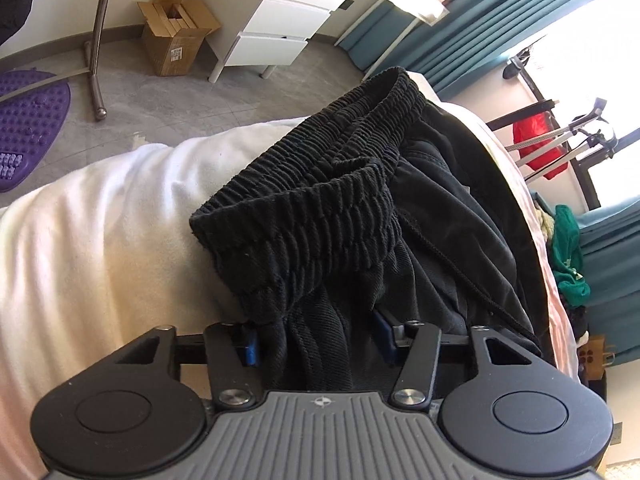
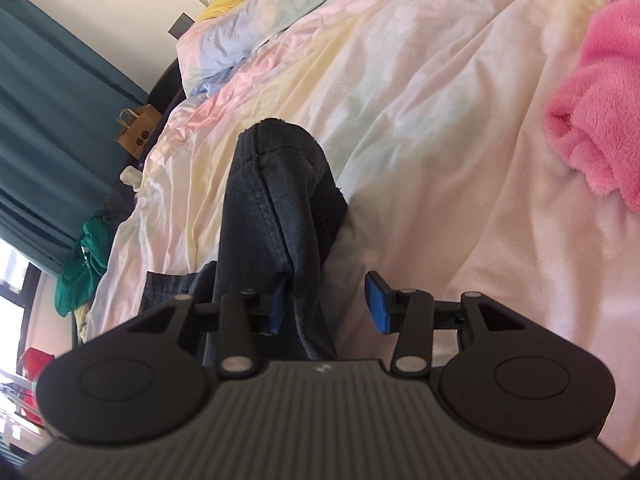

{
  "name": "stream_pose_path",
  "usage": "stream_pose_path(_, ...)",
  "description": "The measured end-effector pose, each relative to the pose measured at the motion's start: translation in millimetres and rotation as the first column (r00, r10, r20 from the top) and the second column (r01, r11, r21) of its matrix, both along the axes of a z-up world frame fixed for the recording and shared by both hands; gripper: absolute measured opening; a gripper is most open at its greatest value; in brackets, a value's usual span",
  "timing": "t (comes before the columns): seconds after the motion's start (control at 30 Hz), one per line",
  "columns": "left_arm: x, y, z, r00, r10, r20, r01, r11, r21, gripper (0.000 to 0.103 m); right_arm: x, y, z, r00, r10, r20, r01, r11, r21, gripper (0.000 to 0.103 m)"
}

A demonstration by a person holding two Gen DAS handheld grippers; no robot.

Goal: Fold clothes

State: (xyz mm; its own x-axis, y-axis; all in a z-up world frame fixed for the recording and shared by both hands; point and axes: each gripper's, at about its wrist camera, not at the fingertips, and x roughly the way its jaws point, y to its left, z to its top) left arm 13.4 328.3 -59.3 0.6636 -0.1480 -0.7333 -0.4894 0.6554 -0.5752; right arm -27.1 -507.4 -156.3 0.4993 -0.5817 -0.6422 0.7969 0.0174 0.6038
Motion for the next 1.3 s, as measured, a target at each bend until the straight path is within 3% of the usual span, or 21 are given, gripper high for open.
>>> stream_pose_path(0.07,-3,2,5,0.999,0.012,0.041,-0.012,1.000,0.002,0.031,2,1,3,1.000,0.007,-0.020,-0.008,0.998,-0.055,0.041)
stream_pose_path(0.13,-5,3,10,0.996,0.025,0.083,-0.025,1.000,0.004,0.025,5,1,7,0.999,0.044,-0.017,-0.046,0.993,-0.107,0.010)
stream_pose_path(0.2,-8,5,15,0.992,0.037,0.124,-0.038,0.999,0.005,0.019,5,3,13,0.998,0.064,-0.002,-0.064,0.988,-0.139,0.007)
stream_pose_path(0.4,-16,9,29,0.967,0.072,0.246,-0.076,0.997,0.005,0.011,-3,17,36,0.997,0.072,0.021,-0.066,0.975,-0.213,0.006)
stream_pose_path(0.67,33,1,88,0.947,0.063,0.316,-0.082,0.995,0.048,0.010,-27,27,65,0.990,0.087,0.114,-0.061,0.975,-0.213,0.006)
stream_pose_path(0.8,58,-3,118,0.936,0.056,0.347,-0.086,0.994,0.071,0.010,-10,22,78,0.983,0.129,0.128,-0.097,0.968,-0.230,0.006)
stream_pose_path(0.93,84,-8,149,0.924,0.048,0.379,-0.090,0.992,0.094,0.010,37,14,96,0.980,0.162,0.115,-0.127,0.955,-0.268,0.006)
stream_pose_path(1.1,207,-25,157,0.958,0.089,0.272,-0.115,0.990,0.084,0.010,128,-3,107,0.979,0.180,0.098,-0.147,0.949,-0.277,0.006)
stream_pose_path(1.2,287,-39,143,0.967,0.113,0.228,-0.139,0.985,0.102,0.010,193,-16,98,0.978,0.195,0.075,-0.167,0.945,-0.280,0.006)
stream_pose_path(1.3,365,-60,114,0.979,0.105,0.175,-0.135,0.977,0.167,0.010,253,-26,76,0.979,0.202,0.010,-0.191,0.937,-0.291,0.006)
